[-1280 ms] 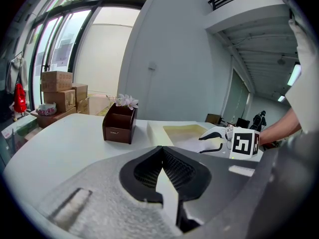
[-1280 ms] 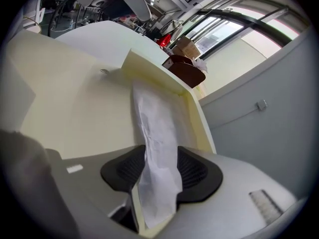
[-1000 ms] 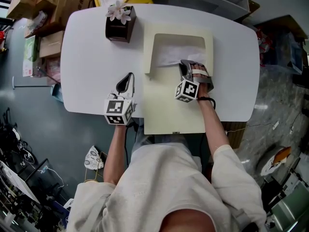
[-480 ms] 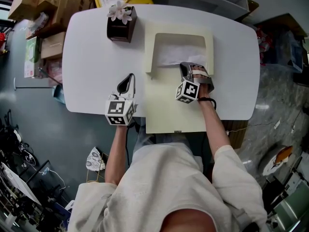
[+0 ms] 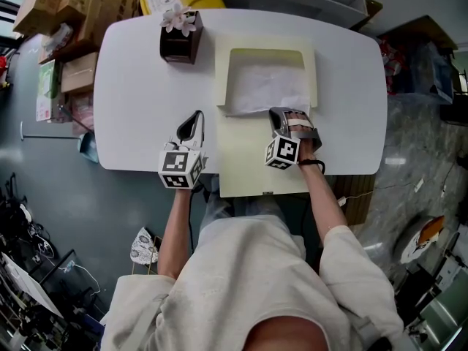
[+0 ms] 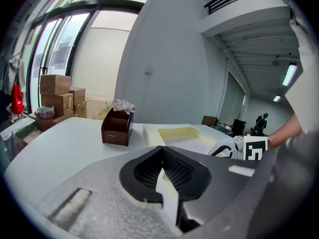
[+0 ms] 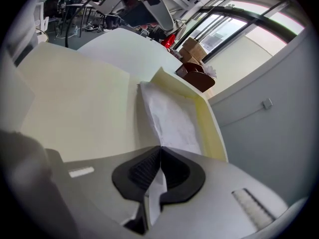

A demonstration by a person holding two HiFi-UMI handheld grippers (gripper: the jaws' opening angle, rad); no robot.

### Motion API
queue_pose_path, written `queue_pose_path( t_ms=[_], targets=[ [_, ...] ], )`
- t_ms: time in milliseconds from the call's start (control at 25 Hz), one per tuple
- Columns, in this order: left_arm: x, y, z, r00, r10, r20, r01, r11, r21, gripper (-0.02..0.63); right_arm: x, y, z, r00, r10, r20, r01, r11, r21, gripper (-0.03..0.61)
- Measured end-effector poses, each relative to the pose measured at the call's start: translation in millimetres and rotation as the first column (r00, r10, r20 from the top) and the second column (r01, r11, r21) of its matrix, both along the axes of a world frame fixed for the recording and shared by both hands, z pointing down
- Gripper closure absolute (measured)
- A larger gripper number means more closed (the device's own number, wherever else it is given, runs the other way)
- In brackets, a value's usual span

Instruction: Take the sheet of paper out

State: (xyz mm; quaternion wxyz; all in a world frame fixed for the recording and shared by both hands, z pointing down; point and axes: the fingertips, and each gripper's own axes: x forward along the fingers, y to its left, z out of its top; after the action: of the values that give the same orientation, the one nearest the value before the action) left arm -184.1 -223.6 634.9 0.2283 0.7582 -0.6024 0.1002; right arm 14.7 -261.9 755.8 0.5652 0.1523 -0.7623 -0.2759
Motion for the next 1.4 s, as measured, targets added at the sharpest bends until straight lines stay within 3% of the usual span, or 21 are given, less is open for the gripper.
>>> queue_pose_path(
  t_ms=[920, 1400],
  targets=[
    [27, 3, -35, 0.997, 0.070, -0.014, -0.069, 0.994, 0.086, 0.612, 25, 113, -24, 1.000, 0.007, 0.004, -0.007, 1.000, -0.024, 0.578],
    [46, -9, -52, 0.994, 0.111, -0.015, -0.109, 0.987, 0.123, 0.612, 41, 137, -44, 0.999, 0.046, 0.029, -0.045, 0.999, -0.020, 0.578]
  ],
)
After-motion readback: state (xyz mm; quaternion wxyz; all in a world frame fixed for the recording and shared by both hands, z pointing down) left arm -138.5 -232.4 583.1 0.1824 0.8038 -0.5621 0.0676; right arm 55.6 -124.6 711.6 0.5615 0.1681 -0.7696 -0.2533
